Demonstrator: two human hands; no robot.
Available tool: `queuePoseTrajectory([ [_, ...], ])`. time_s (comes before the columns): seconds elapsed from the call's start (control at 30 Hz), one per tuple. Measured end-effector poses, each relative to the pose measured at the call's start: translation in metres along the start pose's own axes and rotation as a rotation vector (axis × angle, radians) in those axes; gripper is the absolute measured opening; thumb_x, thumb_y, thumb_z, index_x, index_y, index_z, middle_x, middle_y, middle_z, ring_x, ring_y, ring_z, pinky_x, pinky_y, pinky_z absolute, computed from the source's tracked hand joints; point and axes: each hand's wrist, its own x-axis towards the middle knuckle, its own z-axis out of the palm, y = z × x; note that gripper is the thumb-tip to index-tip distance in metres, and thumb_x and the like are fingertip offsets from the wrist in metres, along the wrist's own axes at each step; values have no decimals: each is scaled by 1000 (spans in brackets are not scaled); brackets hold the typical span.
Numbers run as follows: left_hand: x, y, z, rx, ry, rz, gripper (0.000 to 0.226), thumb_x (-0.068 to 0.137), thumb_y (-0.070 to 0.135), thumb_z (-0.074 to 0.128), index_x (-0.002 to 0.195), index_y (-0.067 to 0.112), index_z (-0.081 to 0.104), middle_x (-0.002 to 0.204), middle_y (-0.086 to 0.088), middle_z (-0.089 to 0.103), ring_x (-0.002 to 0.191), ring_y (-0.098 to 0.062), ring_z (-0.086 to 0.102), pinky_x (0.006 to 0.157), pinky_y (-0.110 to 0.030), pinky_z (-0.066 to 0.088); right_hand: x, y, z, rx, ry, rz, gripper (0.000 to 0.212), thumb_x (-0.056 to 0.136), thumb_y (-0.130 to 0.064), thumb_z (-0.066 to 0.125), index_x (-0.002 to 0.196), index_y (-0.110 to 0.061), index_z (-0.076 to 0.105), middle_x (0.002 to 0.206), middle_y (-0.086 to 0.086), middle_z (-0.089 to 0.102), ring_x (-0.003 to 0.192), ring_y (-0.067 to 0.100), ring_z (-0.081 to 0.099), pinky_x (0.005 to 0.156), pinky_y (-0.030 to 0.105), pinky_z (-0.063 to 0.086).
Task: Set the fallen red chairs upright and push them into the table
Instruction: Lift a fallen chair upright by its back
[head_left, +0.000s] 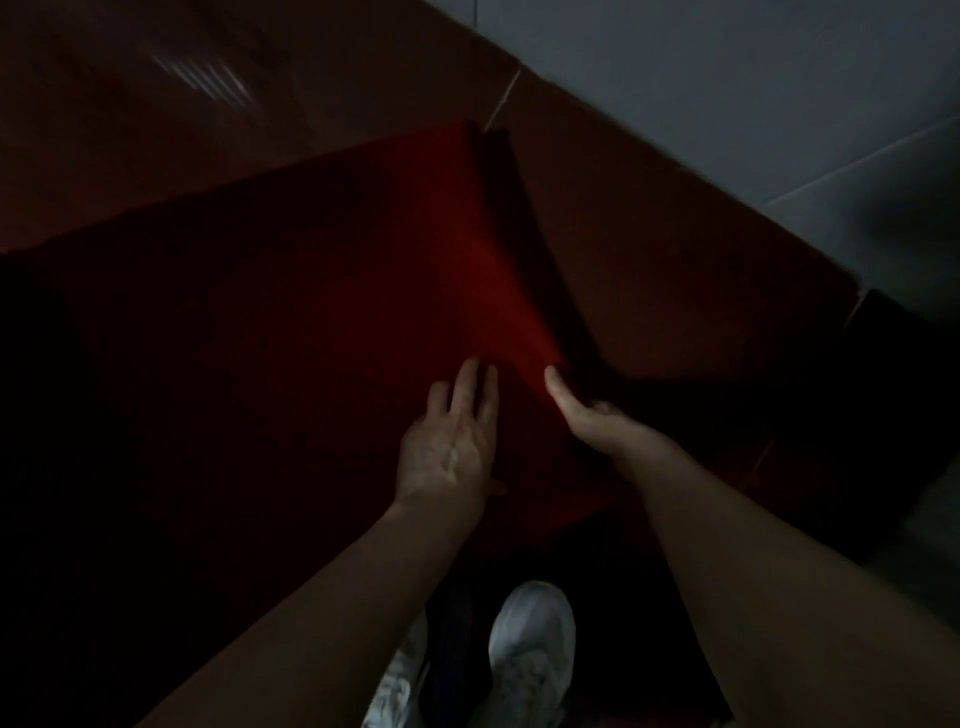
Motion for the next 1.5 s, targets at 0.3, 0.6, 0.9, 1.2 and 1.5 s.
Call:
queuePoseTrajectory([
  [0.3, -89, 15, -46, -117, 140, -108, 96, 85, 76, 22, 153, 14, -3, 160, -9, -9, 144, -29, 11, 113, -49, 25, -100, 24, 6, 123, 48, -134, 108, 65, -95, 34, 144, -23, 45, 148, 6, 46, 131, 27, 48, 96, 30, 35],
  [0.6, -238, -19, -176, -405, 261, -242, 86, 88, 70, 24, 153, 22, -6, 160, -12, -3, 148, -38, 3, 113, -60, 23, -327, 17, 8, -34, -52, -372, 74, 68, -87, 47, 130, -46, 46, 115, -11, 57, 96, 7, 57, 68, 15, 39],
  [0.9, -383, -76, -268, -701, 297, -521, 120, 75, 78, 50, 149, 21, -25, 160, -14, -17, 148, -40, -6, 111, -64, 26, -528, -8, 53, -258, -278, -554, 98, 50, -50, 91, 135, -40, 45, 125, -18, 62, 119, 2, 56, 99, 25, 46],
  [1.2, -510, -176, -320, -920, 367, -819, 135, 70, 41, 80, 144, 29, -33, 161, -10, -11, 148, -41, 1, 109, -69, 25, -678, -54, 126, -720, -368, -841, 58, 71, -19, 78, 124, -32, 59, 114, -6, 69, 105, 10, 65, 96, 35, 53],
  [1.5, -640, -285, -324, -979, 398, -895, 124, 72, 35, 79, 152, 25, -15, 159, -16, 7, 145, -38, 17, 108, -63, 32, -804, -196, 255, -1365, 418, -1748, 80, 89, 1, 52, 153, -32, 17, 162, 2, 13, 150, 27, 7, 120, 38, 21],
])
